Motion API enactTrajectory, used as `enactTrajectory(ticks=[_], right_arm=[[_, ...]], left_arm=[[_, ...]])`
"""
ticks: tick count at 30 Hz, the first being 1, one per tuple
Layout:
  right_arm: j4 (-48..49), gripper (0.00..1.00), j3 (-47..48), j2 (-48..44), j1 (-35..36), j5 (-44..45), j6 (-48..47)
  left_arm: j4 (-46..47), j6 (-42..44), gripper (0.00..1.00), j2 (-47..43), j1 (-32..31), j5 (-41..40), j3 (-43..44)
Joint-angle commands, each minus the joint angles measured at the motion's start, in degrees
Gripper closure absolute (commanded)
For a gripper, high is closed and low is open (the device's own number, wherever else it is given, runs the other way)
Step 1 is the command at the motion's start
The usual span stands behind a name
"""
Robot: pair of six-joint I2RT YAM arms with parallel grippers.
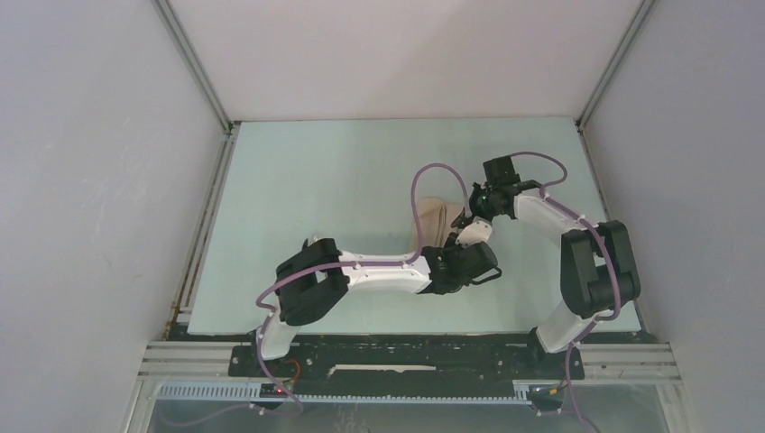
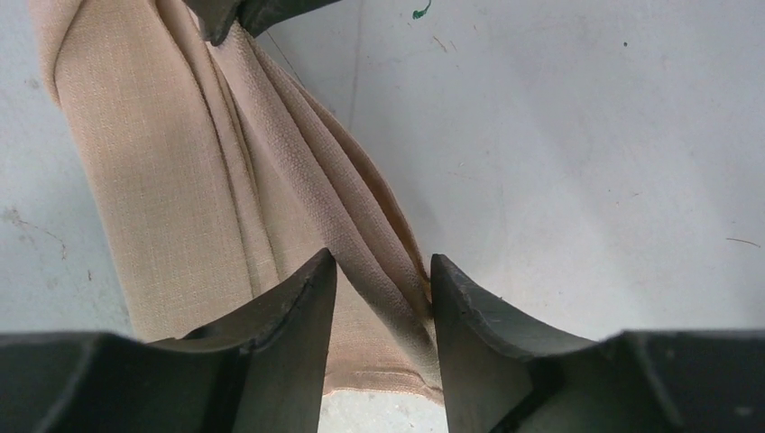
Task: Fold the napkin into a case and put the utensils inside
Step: Fold the 2/3-rectangle-folded napkin at the center of the board.
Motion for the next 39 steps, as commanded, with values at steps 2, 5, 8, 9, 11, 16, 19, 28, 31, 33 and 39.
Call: enactTrajectory(ticks=[2,5,8,9,11,16,19,28,31,33,39], right_arm=[[-0.71,1.0,-0.06,-2.83,-0.13,0.75,-1.54],[-0.82,1.0,-0.08,-2.96,-0.22,0.75,-1.82],[-0.54,1.0,-0.05,-3.41,-0.18,0.71,-3.68],[-0.2,1.0,-0.12,-3.58,-0.09,0.67,-4.56],[0.54,1.0,-0.04,-3.69,0.0,0.38,-6.3],[-0.45,1.0,1.47,-1.75,1.05,1.46,-10.92],[-1.84,1.0,2.8,-0.25,2.43,2.87,-12.47],[-6.03,1.0,8.44,3.42,7.21,8.5,-12.92],[-7.74,1.0,11.23,5.58,8.67,10.1,-12.91],[-8.65,1.0,12.56,6.81,9.45,10.58,-12.83],[-10.9,1.0,17.37,10.18,11.22,12.1,-12.61]], left_arm=[[1.99,2.11,0.58,0.07,-0.15,0.04,2.5],[1.88,2.66,0.75,-0.15,0.17,1.4,2.42],[1.28,2.71,0.9,-1.74,0.82,5.15,1.7],[1.44,2.72,0.93,-2.69,1.08,7.28,1.05],[2.67,2.39,0.99,-5.21,1.56,11.42,-1.76],[8.1,0.65,1.0,-11.57,3.67,21.84,-9.44],[10.45,-0.69,1.0,-13.89,5.68,27.54,-12.69],[18.28,-2.22,1.0,-19.98,10.04,37.51,-22.54],[22.45,-2.05,1.0,-22.28,11.64,40.41,-26.35],[25.09,-2.21,1.0,-23.95,12.64,41.92,-29.12],[29.29,-2.43,1.0,-27.27,15.88,45.58,-35.31]])
